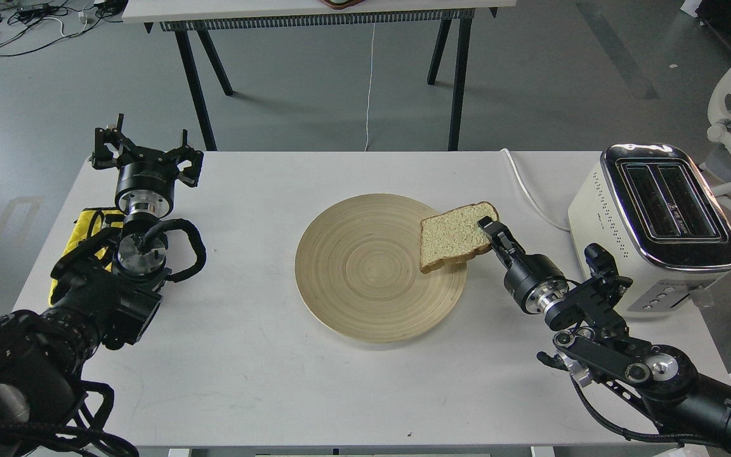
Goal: Put bread in toaster with right arm
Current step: 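Lift the bread slice off the plate and raise it above the toaster, then lower the held bread slice into the toaster slot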
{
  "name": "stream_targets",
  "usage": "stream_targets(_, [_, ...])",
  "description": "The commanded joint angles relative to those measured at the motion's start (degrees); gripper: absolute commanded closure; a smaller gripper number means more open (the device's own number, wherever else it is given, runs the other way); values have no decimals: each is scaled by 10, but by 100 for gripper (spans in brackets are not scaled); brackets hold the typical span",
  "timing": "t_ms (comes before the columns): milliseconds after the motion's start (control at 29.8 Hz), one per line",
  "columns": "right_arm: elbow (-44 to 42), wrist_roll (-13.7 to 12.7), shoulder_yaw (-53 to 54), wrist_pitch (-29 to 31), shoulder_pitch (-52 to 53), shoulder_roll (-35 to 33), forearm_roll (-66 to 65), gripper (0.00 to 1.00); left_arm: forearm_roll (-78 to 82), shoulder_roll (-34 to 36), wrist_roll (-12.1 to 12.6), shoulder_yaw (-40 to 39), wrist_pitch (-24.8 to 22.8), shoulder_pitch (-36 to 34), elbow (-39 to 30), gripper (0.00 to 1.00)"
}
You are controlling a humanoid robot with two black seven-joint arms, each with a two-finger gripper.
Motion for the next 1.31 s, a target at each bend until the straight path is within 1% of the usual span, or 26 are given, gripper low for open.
stream_targets(0, [44, -8, 32, 6, 37, -68, 2, 100, 0, 0, 0, 0, 0, 0, 0, 0])
stream_targets(101, [69, -13, 30, 19, 83, -147, 3, 100, 0, 0, 0, 0, 0, 0, 0, 0])
stream_targets(168, [71, -8, 29, 34, 103, -198, 3, 100, 0, 0, 0, 0, 0, 0, 0, 0])
stream_targets(268, [70, -2, 28, 80, 127, -279, 0, 100, 0, 0, 0, 0, 0, 0, 0, 0])
stream_targets(402, [72, 25, 28, 180, 143, -388, -7, 100, 0, 0, -1, 0, 0, 0, 0, 0])
stream_targets(469, [75, 44, 28, 224, 143, -437, -14, 100, 0, 0, 0, 0, 0, 0, 0, 0])
stream_targets(536, [75, 61, 27, 254, 142, -474, -41, 100, 0, 0, 0, 0, 0, -1, 0, 0])
stream_targets(603, [74, 71, 27, 274, 140, -499, -80, 100, 0, 0, -1, 0, 0, -1, 0, 0])
stream_targets(737, [70, 80, 11, 286, 135, -508, -132, 100, 0, 0, 0, 0, 0, 0, 0, 0])
stream_targets(1039, [56, 81, -52, 285, 132, -501, -135, 100, 0, 0, 0, 0, 0, 0, 0, 0])
stream_targets(1274, [28, 81, -61, 285, 132, -492, -136, 99, 0, 0, 0, 0, 0, 0, 0, 0])
